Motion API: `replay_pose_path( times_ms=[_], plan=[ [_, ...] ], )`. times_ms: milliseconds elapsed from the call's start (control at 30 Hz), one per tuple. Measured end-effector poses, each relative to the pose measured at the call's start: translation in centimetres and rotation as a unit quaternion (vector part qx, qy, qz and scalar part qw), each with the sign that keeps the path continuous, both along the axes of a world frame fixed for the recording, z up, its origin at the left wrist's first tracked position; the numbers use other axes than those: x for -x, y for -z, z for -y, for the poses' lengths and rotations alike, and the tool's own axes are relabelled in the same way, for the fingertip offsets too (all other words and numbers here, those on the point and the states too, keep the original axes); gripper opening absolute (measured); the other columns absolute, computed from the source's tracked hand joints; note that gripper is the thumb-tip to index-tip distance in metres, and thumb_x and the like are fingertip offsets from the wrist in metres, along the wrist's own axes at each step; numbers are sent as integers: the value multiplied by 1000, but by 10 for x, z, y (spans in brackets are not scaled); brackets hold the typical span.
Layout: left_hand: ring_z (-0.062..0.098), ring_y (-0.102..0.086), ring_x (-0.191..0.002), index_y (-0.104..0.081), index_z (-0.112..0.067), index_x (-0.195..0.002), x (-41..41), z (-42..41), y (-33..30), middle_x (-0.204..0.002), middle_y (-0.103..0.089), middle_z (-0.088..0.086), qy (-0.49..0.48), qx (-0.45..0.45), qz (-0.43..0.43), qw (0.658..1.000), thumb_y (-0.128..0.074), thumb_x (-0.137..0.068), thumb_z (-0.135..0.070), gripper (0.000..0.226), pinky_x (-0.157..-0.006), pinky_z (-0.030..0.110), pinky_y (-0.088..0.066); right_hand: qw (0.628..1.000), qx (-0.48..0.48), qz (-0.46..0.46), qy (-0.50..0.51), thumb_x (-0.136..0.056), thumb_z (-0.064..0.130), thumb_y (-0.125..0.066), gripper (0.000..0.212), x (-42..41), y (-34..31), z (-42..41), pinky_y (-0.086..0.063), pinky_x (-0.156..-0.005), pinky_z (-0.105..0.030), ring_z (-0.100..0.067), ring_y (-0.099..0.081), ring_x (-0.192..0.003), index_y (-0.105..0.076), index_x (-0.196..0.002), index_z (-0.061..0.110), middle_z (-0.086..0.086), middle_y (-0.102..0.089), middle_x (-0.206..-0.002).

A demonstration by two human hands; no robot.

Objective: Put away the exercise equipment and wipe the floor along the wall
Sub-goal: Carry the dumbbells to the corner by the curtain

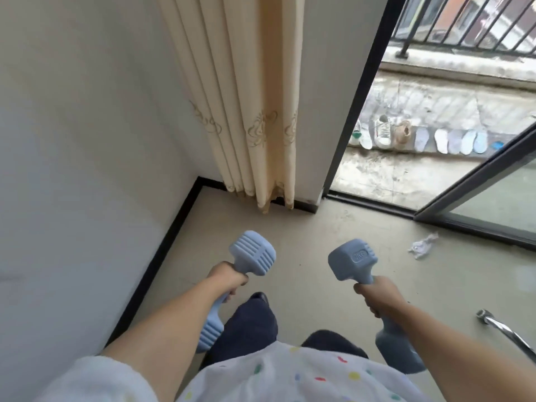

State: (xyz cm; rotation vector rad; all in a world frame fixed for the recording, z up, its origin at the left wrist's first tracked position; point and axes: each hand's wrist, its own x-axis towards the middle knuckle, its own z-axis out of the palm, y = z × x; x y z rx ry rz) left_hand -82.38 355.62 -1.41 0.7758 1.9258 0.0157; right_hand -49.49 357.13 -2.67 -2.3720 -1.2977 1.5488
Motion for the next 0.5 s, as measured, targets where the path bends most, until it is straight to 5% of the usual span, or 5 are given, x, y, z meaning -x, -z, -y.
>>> replay_pose_path(
  times_ms=[500],
  plan=[
    [20,-41,-48,-55,-11,-77,-3,-259,72,-56,-47,6,117,82,15,990,-56,-80,-14,4,-47,23,-35,990,107,-53,75,-81,9,-52,14,37,73,-220,-35,-50,-27,-22,-43,-46,-48,-69,5,-11,-49,-56]
  ],
)
